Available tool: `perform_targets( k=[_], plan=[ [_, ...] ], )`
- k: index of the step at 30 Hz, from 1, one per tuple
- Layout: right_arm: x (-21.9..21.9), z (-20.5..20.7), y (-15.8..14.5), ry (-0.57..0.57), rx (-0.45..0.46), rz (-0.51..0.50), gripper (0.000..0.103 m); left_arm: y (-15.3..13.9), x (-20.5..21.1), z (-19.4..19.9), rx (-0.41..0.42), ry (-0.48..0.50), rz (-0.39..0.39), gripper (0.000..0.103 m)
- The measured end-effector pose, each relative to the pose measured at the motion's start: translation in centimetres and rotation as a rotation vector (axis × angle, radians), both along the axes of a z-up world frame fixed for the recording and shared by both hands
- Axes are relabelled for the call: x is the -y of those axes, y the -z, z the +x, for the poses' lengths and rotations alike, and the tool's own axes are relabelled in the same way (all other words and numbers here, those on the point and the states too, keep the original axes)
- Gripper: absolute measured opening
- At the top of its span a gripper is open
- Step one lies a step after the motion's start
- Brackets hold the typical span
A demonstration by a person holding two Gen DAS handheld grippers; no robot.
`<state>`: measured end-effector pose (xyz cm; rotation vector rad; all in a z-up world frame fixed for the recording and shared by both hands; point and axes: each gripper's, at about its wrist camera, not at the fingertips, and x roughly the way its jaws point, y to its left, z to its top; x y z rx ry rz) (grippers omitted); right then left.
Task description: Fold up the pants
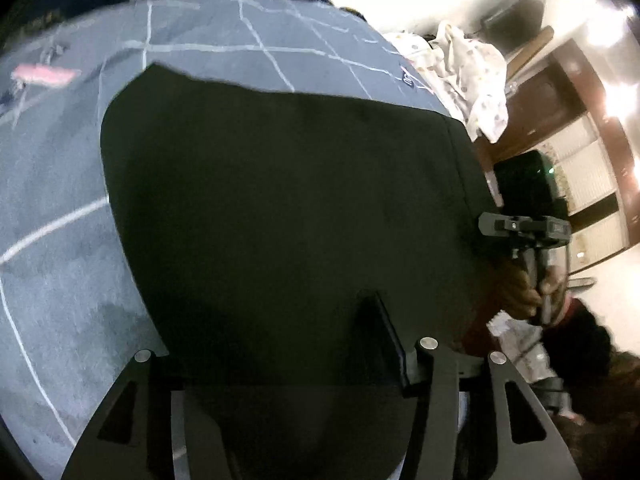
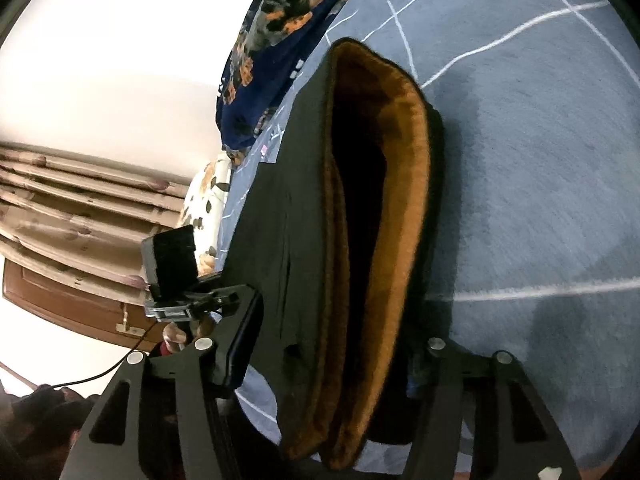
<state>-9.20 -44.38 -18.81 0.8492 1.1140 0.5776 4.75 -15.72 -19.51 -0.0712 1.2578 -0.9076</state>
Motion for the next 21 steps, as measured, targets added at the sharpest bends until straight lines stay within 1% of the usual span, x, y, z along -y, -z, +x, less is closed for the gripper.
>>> perform_targets(
  k=[2, 3, 4, 5, 6, 8, 11, 16, 21],
  plan=[
    [-0.7, 0.4, -0.2, -0.005, 0.004, -0.04, 0.057, -0.2, 0.6, -0.9, 0.079, 0.007, 0.036, 0.041],
    [-0.9, 0.4, -0.3, -0.007, 0.005, -0.056, 0.054, -0.4, 1.1, -1.4, 0.112, 0.017, 0.061, 0.033],
    [-1.1, 0.5, -0.1, -0.006, 0.001, -0.088, 0.042, -0.6, 1.4, -1.7, 0.144, 0.015, 0.082, 0.028],
    [-1.2, 0.5, 0.1, 0.003, -0.008, -0.113, 0.033, -1.1, 1.7, -2.2, 0.188, 0.014, 0.106, 0.026],
    [-1.0, 0.4, 0.4, 0.019, -0.009, -0.094, 0.032, -1.4, 1.8, -2.6, 0.221, 0.015, 0.117, 0.023],
    [-0.8, 0.2, 0.5, 0.033, -0.01, -0.091, 0.03, -2.2, 2.2, -3.6, 0.301, 0.014, 0.154, 0.021],
    [-0.9, 0.0, 0.5, 0.053, 0.001, -0.087, 0.029, -2.5, 2.0, -4.2, 0.353, -0.003, 0.188, 0.02],
    [-1.1, -0.6, 0.8, 0.081, 0.01, -0.038, 0.028, -3.2, 2.0, -4.5, 0.389, -0.027, 0.21, 0.02],
    [-2.0, -0.5, 0.6, 0.088, 0.021, -0.02, 0.027, -4.1, 1.7, -4.6, 0.415, -0.054, 0.224, 0.02]
  ],
)
